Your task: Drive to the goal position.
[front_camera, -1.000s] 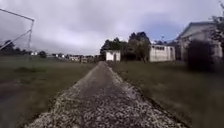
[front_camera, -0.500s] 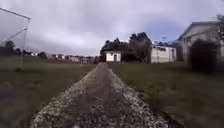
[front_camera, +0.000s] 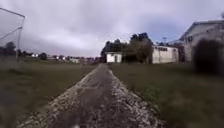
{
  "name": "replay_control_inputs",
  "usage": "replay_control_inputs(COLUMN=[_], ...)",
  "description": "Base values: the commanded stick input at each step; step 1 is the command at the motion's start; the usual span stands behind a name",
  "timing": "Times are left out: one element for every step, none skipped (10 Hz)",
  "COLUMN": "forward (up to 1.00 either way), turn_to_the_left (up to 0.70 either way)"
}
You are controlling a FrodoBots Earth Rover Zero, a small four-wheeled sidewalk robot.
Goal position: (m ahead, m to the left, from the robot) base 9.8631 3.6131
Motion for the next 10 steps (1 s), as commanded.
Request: replay_control_inputs(forward=[0.99, 0.99, 0.99, 0.99, 0.99, 0.99, 0.99, 0.99, 0.99, 0.99], turn_to_the_left=[0.0, 0.0, 0.01, 0.07, 0.18, 0.03, 0.0, 0.0, 0.0, 0.0])
